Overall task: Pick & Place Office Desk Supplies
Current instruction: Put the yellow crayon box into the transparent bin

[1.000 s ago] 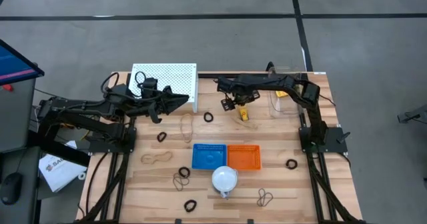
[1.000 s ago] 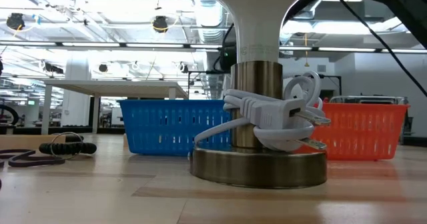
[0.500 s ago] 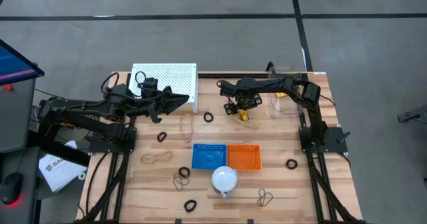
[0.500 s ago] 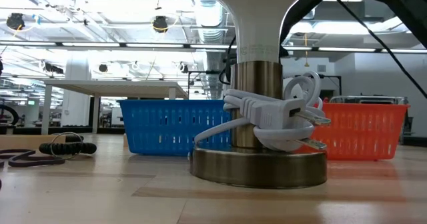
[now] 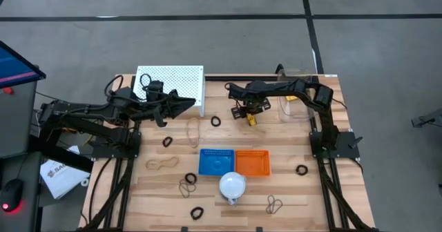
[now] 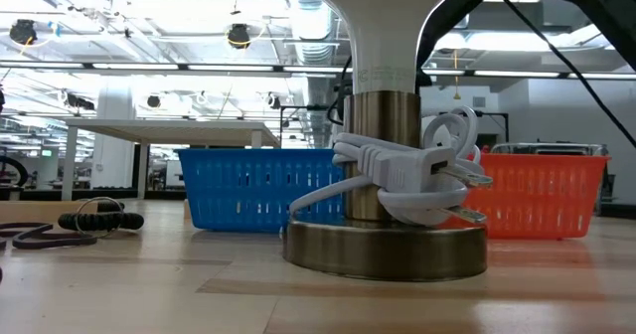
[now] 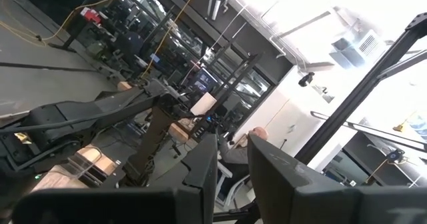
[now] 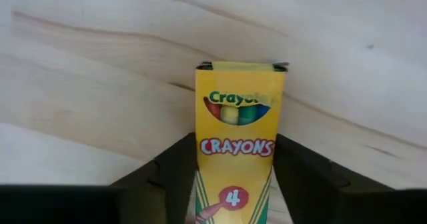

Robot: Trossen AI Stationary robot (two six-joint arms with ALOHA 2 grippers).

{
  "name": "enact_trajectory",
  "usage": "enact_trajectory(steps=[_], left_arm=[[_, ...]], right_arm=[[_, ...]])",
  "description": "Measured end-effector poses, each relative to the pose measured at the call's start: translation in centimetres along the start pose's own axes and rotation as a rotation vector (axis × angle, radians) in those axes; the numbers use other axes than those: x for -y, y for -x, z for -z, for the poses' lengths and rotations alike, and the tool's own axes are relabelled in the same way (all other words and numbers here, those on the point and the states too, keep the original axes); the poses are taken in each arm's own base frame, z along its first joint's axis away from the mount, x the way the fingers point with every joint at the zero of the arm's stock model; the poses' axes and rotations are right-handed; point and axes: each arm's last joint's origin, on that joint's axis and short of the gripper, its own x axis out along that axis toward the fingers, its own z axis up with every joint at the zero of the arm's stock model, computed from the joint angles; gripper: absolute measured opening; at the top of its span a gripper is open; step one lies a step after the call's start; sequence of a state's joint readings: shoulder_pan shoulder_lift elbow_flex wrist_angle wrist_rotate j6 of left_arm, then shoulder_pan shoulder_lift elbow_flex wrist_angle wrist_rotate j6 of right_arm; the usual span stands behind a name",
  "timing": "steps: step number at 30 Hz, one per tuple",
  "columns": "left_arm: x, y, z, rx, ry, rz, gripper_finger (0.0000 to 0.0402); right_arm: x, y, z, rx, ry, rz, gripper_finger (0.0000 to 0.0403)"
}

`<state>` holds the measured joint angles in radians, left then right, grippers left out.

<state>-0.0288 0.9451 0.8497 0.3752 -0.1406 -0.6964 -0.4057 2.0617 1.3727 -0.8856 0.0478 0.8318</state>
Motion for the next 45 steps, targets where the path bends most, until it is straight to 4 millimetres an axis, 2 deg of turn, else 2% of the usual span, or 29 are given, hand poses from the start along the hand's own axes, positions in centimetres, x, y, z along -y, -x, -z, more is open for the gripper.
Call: enact_trajectory(steps=[5,9,16,20,24,28,31,36,42,45], left_arm=[[0.0,0.0,0.0,0.0,0.0,0.0,0.0076],[0.0,0.0,0.0,0.0,0.0,0.0,0.0076],[0.0,0.0,0.0,0.0,-0.003,0.0,0.0076],[0.0,0.0,0.0,0.0,-0.009,0.0,0.0076],[0.0,0.0,0.0,0.0,-0.01,0.0,0.0076],[0.0,0.0,0.0,0.0,-0.01,0.0,0.0076],[0.0,0.0,0.0,0.0,-0.011,0.0,0.0076],[0.0,0.0,0.0,0.001,-0.011,0.0,0.0076],[0.5,0.1,0.1,0.004,-0.001,0.032,0.0076],[0.8,0.1,0.3,-0.004,0.004,0.045,0.0076]], right_arm=[[0.1,0.4,0.1,0.005,0.002,0.002,0.0131],[0.3,1.6,0.4,0.045,-0.001,-0.005,0.0123],[2.2,6.9,0.0,0.182,-0.047,-0.074,0.0124],[4.1,11.0,0.2,0.293,-0.083,-0.137,0.0124],[7.0,14.4,0.5,0.387,-0.121,-0.137,0.0124],[10.6,16.3,1.0,0.409,-0.16,-0.029,0.0124],[12.9,16.6,1.2,0.359,-0.164,0.063,0.0124],[15.1,16.0,0.8,0.321,-0.145,0.188,0.0127],[17.8,11.7,1.3,0.191,-0.179,0.288,0.0137],[19.0,10.3,2.1,0.182,-0.213,0.267,0.0146]])
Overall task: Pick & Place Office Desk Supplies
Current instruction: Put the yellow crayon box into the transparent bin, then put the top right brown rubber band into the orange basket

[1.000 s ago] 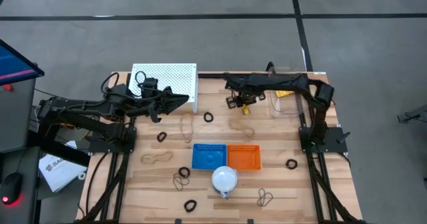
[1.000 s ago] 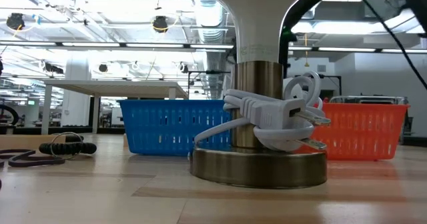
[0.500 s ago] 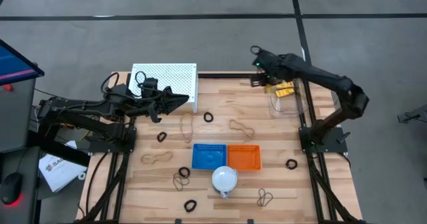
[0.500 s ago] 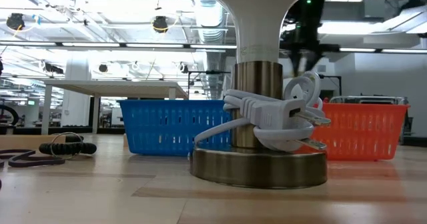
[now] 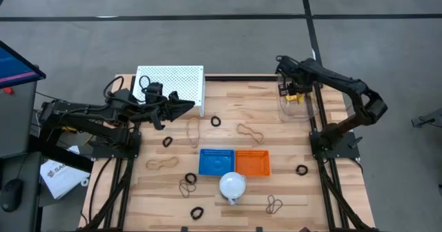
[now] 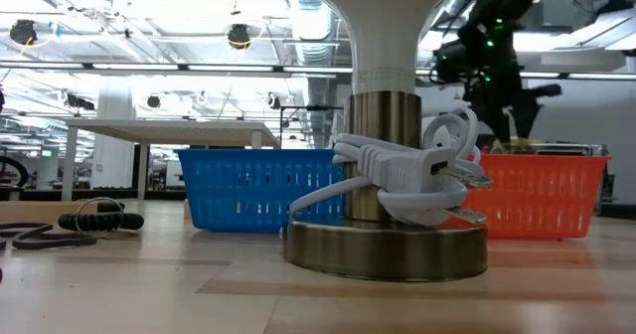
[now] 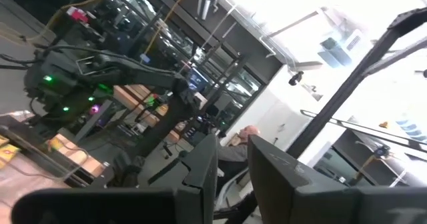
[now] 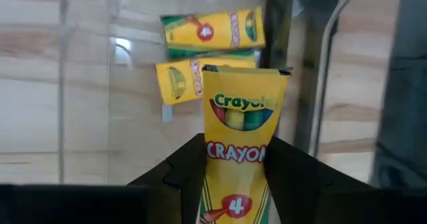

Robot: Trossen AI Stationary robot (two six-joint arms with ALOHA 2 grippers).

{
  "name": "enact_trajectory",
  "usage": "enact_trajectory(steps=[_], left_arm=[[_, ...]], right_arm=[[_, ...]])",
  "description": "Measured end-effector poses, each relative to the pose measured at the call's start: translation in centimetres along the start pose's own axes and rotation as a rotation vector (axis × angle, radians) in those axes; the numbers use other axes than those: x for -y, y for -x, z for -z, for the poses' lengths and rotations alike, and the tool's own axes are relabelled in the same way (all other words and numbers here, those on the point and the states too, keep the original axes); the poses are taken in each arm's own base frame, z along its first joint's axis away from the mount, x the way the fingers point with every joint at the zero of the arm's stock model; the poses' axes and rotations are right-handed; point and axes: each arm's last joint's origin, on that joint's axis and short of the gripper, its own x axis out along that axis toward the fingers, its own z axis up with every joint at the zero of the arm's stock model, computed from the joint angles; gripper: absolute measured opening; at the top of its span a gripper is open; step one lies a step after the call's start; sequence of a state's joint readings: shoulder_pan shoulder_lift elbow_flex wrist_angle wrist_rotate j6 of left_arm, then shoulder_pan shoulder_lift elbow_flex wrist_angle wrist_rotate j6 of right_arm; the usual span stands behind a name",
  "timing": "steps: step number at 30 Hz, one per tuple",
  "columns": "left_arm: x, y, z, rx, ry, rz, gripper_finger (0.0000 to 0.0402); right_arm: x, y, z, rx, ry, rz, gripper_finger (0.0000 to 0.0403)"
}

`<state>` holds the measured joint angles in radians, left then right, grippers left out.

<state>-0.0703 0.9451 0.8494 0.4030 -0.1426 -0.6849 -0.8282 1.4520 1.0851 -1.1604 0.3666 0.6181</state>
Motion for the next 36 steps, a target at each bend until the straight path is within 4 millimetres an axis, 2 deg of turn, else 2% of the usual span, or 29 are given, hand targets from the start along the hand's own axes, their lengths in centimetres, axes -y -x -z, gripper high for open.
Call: enact_trajectory(steps=[3,8,14,26,31,36], left_arm=[[0.1,0.0,0.1,0.006,0.003,-0.009,0.0076],[0.1,0.0,0.1,0.02,0.003,-0.026,0.0076],[0.1,0.0,0.1,0.03,0.003,-0.039,0.0076],[-0.3,0.1,0.8,-0.054,-0.002,-0.064,0.0076],[-0.2,0.1,0.9,-0.093,0.0,-0.027,0.0076],[-0.1,0.1,1.0,-0.099,0.003,-0.02,0.0076]], right_arm=[[0.7,-0.6,0.8,-0.001,-0.013,-0.077,0.0162],[1.7,0.1,1.5,0.051,-0.018,-0.121,0.0212],[2.5,2.1,2.3,0.114,-0.041,-0.243,0.0263],[1.3,9.8,7.3,0.427,0.088,-0.75,0.0268],[0.9,11.0,9.0,0.421,0.088,-0.83,0.0268],[-0.9,11.5,10.9,0.349,0.233,-0.909,0.0268]])
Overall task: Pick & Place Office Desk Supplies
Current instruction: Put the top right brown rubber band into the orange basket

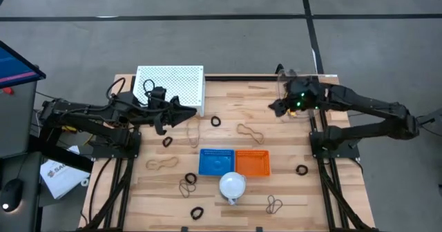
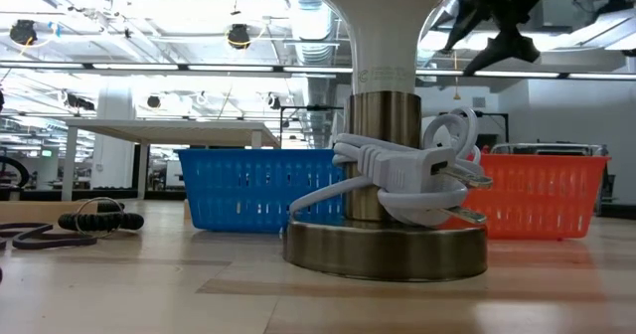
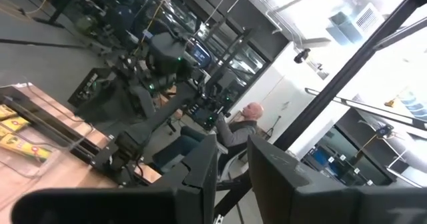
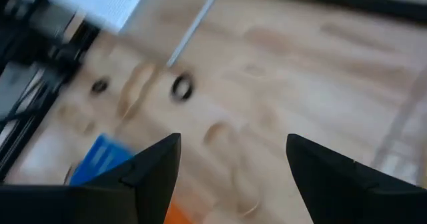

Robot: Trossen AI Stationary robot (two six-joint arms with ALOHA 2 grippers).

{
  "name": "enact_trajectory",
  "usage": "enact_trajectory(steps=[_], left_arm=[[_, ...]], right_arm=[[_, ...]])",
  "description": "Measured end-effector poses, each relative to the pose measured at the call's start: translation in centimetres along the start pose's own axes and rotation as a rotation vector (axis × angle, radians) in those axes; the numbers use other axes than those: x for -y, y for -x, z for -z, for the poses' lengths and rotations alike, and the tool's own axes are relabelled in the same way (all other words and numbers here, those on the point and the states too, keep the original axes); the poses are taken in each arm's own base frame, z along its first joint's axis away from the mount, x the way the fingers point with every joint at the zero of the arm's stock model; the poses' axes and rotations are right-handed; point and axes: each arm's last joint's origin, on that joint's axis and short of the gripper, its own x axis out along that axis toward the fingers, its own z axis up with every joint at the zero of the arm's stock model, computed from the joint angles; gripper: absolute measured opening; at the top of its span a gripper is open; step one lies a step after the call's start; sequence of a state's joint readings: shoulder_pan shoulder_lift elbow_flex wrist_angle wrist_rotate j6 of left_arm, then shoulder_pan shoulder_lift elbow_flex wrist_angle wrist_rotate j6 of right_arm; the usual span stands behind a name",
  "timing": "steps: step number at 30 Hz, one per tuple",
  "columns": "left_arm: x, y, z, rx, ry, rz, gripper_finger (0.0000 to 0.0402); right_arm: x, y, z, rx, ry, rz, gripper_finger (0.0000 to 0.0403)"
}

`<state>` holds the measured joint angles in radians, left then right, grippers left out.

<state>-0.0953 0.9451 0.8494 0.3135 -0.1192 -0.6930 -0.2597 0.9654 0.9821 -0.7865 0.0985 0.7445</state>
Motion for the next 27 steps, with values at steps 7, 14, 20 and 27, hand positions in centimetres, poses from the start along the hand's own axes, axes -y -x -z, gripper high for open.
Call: enact_trajectory(steps=[7,14,20,27], left_arm=[[0.2,0.0,0.3,-0.021,0.003,0.008,0.0076],[1.5,0.5,2.6,-0.186,0.039,0.045,0.0076],[3.0,1.6,5.2,-0.386,0.107,0.072,0.0076],[3.3,2.0,5.9,-0.388,0.086,0.022,0.0076]], right_arm=[[-4.0,-2.7,1.5,-0.061,0.095,-0.151,0.0268],[-7.9,-3.8,1.7,-0.007,0.126,-0.316,0.0268],[-8.6,-3.0,1.4,-0.026,0.156,-0.285,0.0268],[-4.8,-5.1,1.1,-0.151,-0.024,0.099,0.0259]])
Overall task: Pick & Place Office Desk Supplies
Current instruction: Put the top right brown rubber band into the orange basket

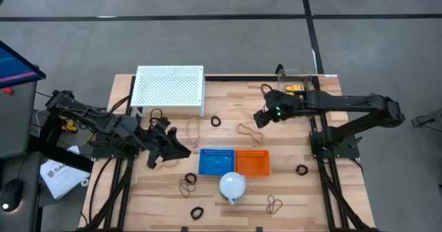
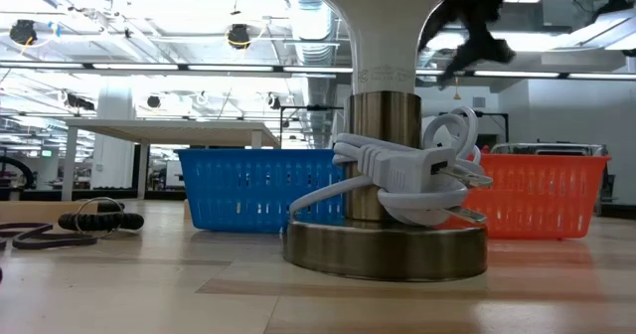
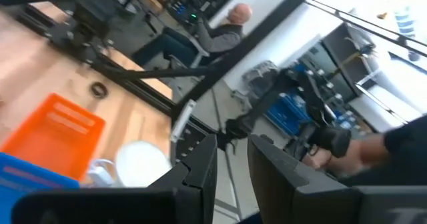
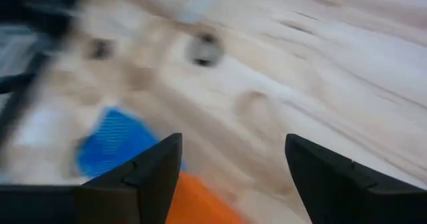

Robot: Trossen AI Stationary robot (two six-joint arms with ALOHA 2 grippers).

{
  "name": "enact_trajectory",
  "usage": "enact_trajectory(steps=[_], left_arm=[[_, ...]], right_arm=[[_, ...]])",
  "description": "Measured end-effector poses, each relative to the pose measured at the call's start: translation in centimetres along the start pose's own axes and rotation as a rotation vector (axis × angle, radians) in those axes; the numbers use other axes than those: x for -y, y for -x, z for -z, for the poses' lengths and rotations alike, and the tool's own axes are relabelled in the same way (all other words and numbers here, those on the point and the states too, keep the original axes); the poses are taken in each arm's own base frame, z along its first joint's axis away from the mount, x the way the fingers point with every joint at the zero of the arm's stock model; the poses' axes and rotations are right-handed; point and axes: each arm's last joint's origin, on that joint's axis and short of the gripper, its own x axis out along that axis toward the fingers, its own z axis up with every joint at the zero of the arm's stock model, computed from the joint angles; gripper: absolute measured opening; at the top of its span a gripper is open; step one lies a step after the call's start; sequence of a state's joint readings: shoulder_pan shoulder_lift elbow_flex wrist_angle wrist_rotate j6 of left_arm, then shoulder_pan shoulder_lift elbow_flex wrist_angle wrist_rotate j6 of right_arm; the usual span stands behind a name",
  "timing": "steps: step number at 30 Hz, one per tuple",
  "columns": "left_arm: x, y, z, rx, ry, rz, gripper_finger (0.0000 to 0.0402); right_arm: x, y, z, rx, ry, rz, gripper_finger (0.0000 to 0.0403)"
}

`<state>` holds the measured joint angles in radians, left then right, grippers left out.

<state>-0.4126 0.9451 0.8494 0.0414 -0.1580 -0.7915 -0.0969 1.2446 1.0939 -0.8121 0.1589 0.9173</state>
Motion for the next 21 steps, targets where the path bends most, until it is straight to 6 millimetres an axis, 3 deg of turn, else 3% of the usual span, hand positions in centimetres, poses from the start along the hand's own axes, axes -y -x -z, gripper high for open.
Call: enact_trajectory(steps=[6,12,21], left_arm=[[-0.4,0.0,-0.3,0.035,-0.051,-0.05,0.0076],[-0.7,-0.1,-0.6,0.049,-0.052,-0.067,0.0076],[-0.8,-0.1,-0.7,0.074,-0.054,-0.095,0.0076]], right_arm=[[0.8,-4.8,0.2,-0.24,0.066,0.136,0.0238],[0.1,-9.6,1.7,-0.381,0.207,0.19,0.0209],[0.4,-13.5,3.1,-0.394,0.338,0.337,0.0196]])
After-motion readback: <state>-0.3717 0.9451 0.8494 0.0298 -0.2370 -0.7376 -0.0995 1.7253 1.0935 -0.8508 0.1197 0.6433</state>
